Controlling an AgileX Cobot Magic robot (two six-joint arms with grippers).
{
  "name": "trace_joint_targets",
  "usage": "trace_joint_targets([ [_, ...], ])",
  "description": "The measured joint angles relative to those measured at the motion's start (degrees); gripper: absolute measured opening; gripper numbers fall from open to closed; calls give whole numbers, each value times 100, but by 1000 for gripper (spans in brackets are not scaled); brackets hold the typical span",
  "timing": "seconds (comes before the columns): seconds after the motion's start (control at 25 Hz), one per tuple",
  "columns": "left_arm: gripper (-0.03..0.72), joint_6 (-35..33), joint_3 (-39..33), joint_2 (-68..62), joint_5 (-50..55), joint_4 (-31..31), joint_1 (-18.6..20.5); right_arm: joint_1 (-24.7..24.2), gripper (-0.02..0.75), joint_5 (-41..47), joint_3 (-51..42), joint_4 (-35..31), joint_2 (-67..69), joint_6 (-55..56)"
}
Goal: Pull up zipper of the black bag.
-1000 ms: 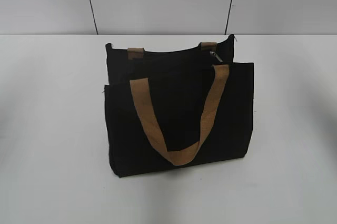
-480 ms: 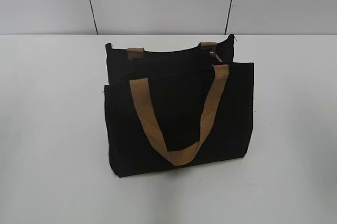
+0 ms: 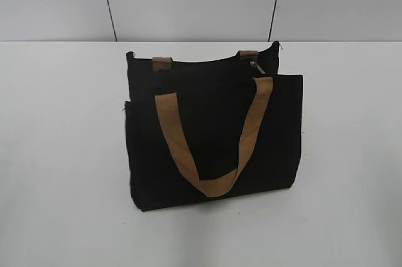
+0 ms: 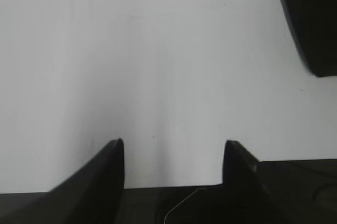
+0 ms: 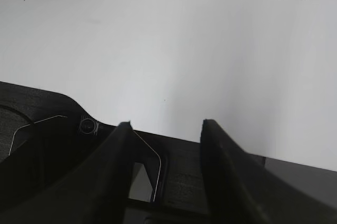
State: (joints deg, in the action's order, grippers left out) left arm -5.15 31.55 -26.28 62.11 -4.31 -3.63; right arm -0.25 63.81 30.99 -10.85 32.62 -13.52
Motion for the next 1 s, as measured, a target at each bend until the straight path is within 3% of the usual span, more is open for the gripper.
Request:
trace_joint_targets([
  [0.56, 445, 0, -121, 2628, -114, -41, 0, 0, 330, -63, -300, -21, -1936, 0],
  [1.0, 444, 0, -123, 2673, -122, -43, 0, 0, 330, -80, -304, -35, -3300, -42],
])
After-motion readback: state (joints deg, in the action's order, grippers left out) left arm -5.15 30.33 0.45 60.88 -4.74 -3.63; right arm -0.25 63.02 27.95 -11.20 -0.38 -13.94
